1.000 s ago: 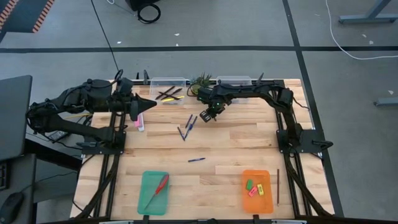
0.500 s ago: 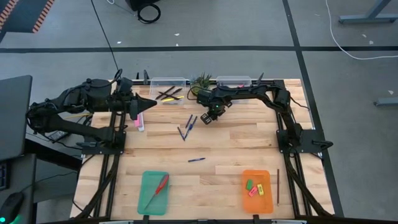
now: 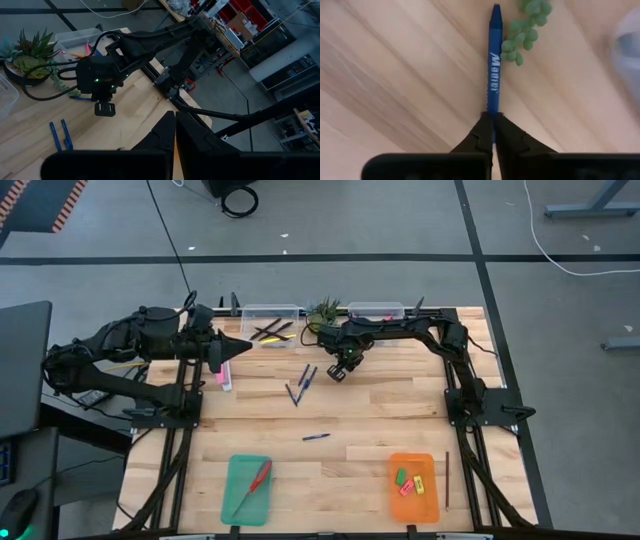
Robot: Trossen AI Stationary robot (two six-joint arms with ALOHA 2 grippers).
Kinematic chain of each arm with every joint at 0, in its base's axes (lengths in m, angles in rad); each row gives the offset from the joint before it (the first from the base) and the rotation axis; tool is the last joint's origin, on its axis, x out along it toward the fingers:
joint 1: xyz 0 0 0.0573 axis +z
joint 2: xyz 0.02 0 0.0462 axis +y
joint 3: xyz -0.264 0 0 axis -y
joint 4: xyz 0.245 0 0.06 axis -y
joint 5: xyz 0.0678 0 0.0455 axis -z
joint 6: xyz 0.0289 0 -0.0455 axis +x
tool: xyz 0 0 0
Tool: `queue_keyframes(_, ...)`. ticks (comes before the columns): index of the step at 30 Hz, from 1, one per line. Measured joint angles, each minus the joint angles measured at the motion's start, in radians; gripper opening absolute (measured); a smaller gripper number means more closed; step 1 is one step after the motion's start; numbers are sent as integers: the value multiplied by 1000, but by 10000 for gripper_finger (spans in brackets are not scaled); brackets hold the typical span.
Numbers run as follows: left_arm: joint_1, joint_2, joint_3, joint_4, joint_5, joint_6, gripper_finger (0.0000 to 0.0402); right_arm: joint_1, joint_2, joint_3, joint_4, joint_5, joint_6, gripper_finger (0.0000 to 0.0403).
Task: Sort crayons/erasers/pens/pencils in bins
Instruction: Put the blue crayon into the right transparent bin
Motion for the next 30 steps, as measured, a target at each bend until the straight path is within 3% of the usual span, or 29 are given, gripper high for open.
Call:
queue_keyframes(14,0,0,0,-1,0,26,23,1,-67,11,-62,-113,-66,6)
queue_keyframes(30,0,0,0,-1,0,28,26,9,-72,-1,60,36,-58,37)
